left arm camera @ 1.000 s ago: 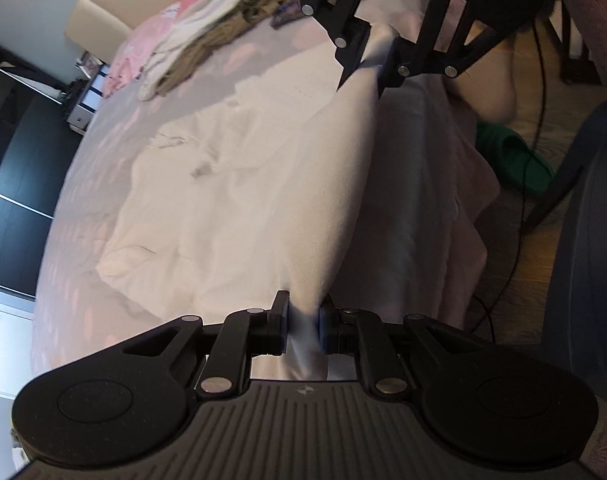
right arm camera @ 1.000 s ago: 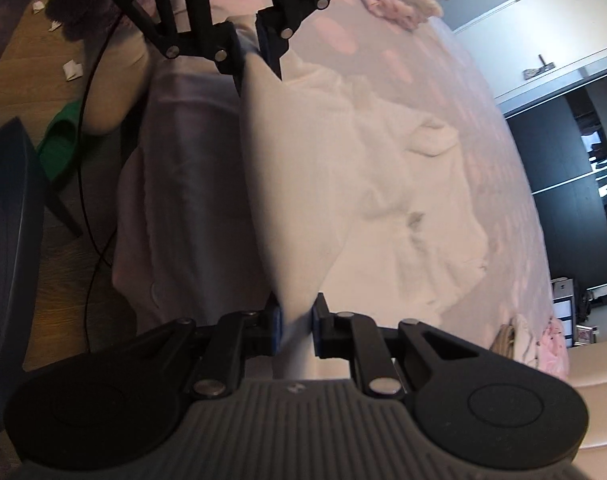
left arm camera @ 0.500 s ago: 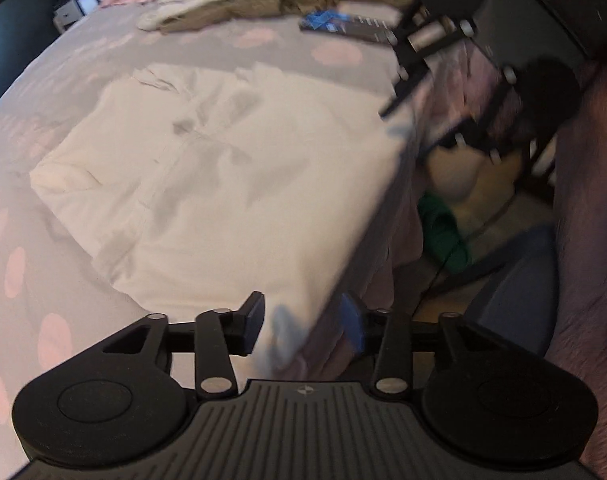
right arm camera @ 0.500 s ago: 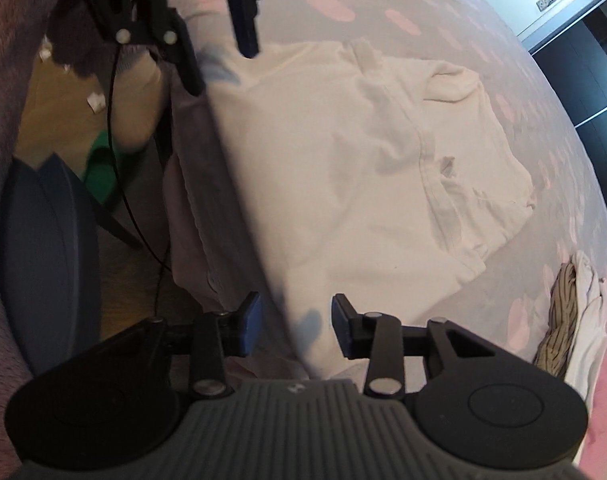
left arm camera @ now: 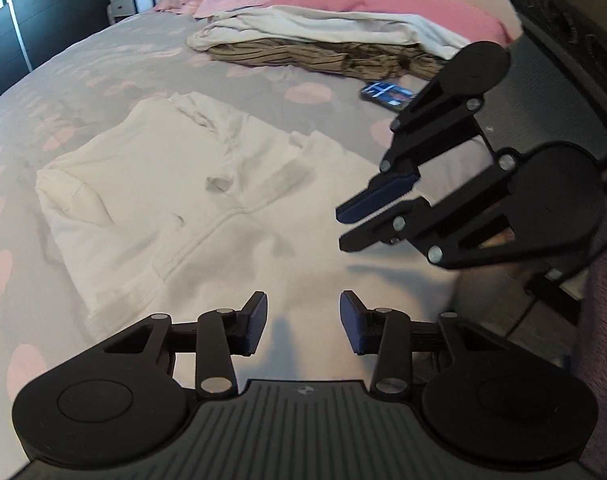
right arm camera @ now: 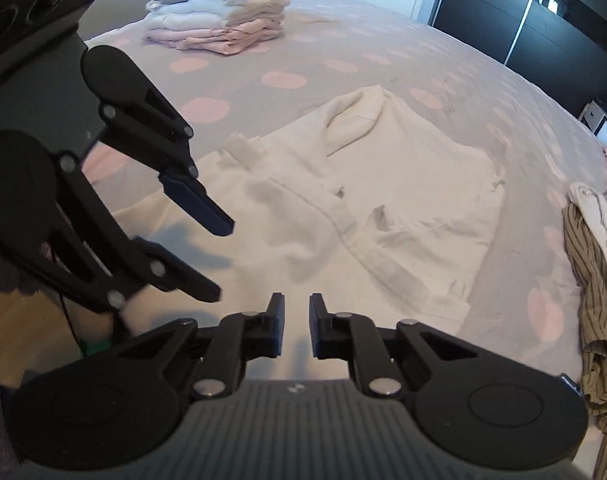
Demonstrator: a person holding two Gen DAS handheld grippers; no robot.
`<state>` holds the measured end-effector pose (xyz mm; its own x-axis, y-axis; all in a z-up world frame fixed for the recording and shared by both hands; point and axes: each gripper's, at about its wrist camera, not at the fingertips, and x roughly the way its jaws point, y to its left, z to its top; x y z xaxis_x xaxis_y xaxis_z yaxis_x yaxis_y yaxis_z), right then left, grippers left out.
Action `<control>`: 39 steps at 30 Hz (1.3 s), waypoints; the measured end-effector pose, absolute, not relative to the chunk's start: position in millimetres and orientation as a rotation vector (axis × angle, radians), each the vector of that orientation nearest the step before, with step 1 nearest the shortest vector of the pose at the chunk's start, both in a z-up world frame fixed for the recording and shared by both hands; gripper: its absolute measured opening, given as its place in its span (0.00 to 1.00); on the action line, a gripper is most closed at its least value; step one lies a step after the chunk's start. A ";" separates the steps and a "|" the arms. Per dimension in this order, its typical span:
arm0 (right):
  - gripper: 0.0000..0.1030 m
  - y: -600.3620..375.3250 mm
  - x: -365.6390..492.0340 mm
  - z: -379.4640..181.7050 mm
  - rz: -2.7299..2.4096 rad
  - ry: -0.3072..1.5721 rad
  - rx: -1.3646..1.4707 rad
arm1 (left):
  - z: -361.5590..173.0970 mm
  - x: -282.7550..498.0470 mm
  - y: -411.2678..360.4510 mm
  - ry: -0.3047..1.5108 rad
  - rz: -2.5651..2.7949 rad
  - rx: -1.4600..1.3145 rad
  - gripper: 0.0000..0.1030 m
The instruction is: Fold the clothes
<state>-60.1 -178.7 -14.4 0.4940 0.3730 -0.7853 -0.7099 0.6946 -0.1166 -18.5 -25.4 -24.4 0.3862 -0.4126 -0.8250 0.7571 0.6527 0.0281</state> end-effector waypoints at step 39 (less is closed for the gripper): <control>0.44 -252.5 274.4 -56.0 0.344 1.003 0.036 | -53.8 271.5 80.3 0.946 -0.341 -0.050 0.51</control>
